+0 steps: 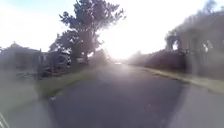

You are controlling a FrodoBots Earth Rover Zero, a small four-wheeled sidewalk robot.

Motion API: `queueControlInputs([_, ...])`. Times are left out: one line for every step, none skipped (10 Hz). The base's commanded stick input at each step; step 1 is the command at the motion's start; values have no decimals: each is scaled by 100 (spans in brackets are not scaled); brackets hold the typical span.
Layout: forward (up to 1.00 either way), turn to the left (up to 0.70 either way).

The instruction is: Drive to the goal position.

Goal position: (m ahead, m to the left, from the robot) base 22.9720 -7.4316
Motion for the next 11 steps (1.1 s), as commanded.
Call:
queueControlInputs([70,0])
queueControlInputs([70,0])
queueControlInputs([70,0])
queueControlInputs([70,0])
queueControlInputs([70,0])
queueControlInputs([70,-35])
queueControlInputs([70,-35])
queueControlInputs([70,-35])
queueControlInputs([70,-35])
queueControlInputs([70,-35])
queueControlInputs([70,-35])
